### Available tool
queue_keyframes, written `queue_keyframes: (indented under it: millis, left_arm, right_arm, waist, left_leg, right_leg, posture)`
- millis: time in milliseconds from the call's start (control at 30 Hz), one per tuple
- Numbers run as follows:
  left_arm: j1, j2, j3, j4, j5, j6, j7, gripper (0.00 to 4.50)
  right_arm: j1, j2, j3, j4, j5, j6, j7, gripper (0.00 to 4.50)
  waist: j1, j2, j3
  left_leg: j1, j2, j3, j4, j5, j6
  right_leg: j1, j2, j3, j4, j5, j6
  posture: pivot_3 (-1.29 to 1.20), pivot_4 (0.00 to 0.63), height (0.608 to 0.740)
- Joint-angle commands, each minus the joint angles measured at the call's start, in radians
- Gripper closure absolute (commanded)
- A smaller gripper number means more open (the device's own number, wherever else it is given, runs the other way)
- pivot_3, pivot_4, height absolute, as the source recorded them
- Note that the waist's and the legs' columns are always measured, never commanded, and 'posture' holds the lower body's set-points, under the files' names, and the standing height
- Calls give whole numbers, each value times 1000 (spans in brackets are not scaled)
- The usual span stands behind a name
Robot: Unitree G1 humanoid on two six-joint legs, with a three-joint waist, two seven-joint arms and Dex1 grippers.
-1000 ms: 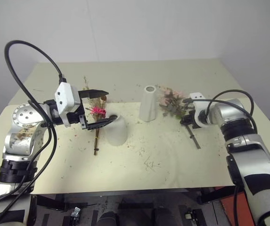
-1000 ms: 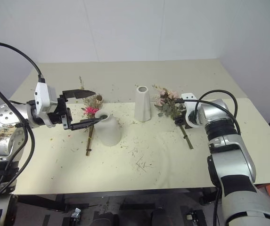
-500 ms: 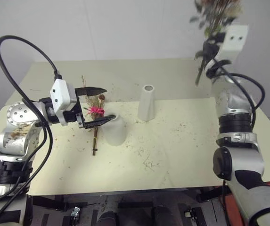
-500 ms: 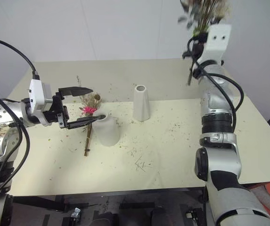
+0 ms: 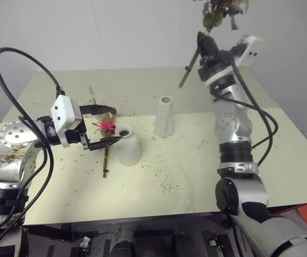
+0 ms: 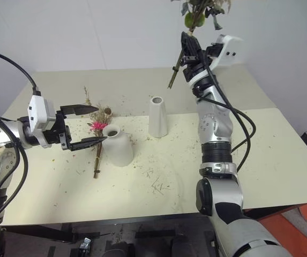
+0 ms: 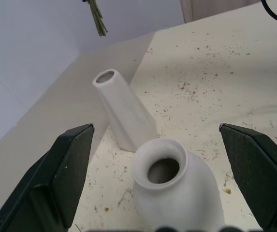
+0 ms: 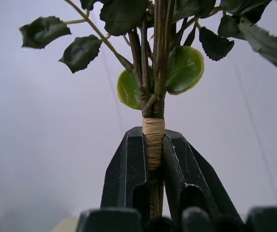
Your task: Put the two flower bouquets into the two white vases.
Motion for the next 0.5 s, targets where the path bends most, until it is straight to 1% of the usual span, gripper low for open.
queue_keyframes:
  millis: [33, 300, 500]
  left_arm:
    - [13, 24, 51, -47, -21, 10, 14, 0]
    - [29, 22, 60, -67, -19, 26, 28, 0]
    - [41, 28, 74, -75, -23, 37, 25, 0]
  right_arm:
    - [-27, 19, 2, 26, 18, -40, 31, 4278]
    - [-76, 47, 12, 182, -1, -116, 83, 4278]
    - [-112, 44, 14, 309, -20, -203, 128, 4278]
  waist:
    - [-1, 0, 0]
    - [-2, 0, 0]
    - [-2, 0, 0]
  left_leg:
    - [0, 0, 0, 0, 0, 0]
    - [0, 0, 0, 0, 0, 0]
    - [0, 0, 0, -1, 0, -1]
  right_leg:
    - [0, 0, 0, 0, 0, 0]
    - [0, 0, 0, 0, 0, 0]
    - [0, 0, 0, 0, 0, 0]
  posture:
    - [0, 150, 740]
    - [0, 150, 740]
    - [0, 150, 740]
